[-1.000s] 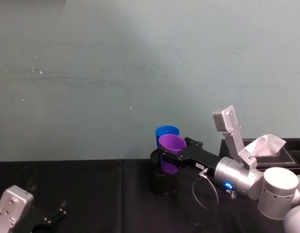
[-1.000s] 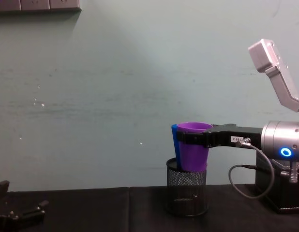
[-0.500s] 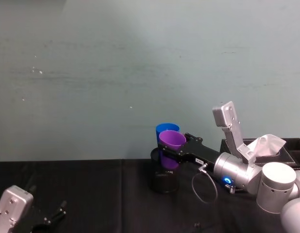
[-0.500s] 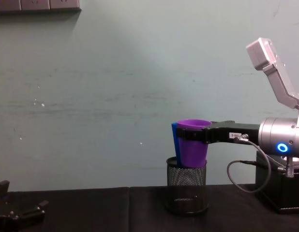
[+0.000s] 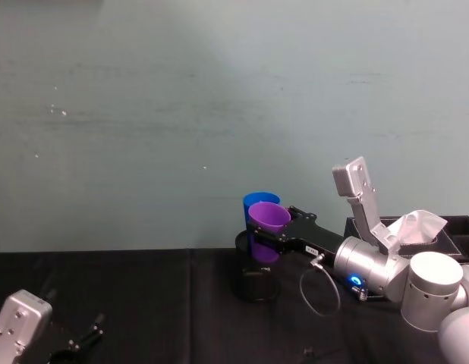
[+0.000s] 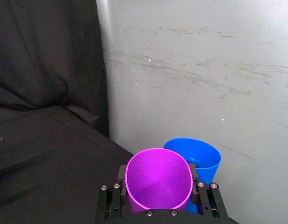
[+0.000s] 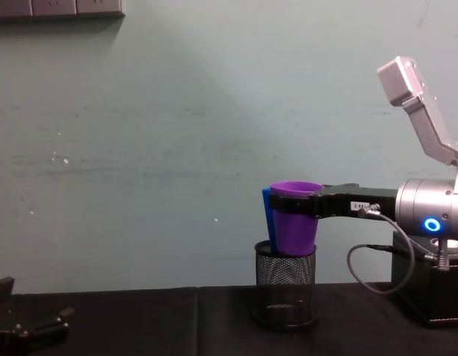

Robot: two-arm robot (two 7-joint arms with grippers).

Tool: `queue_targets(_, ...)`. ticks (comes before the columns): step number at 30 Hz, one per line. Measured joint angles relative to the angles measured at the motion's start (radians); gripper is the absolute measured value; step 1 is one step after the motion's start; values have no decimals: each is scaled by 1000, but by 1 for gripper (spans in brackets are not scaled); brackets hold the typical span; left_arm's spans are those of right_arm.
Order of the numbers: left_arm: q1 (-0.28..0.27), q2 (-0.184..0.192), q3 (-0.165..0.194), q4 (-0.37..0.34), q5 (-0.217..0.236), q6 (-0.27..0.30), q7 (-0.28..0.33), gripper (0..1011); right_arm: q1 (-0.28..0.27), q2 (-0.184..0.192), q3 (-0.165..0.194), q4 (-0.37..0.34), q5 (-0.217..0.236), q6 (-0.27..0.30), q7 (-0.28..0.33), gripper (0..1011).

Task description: Pick up one cup with a gripper and tap it against the other cup.

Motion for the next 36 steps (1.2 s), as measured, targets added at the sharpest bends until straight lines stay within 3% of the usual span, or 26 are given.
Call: queue_targets(36, 0, 0, 0, 0, 0, 0, 0, 1000, -4, 2, -2, -6, 2, 3, -4, 735)
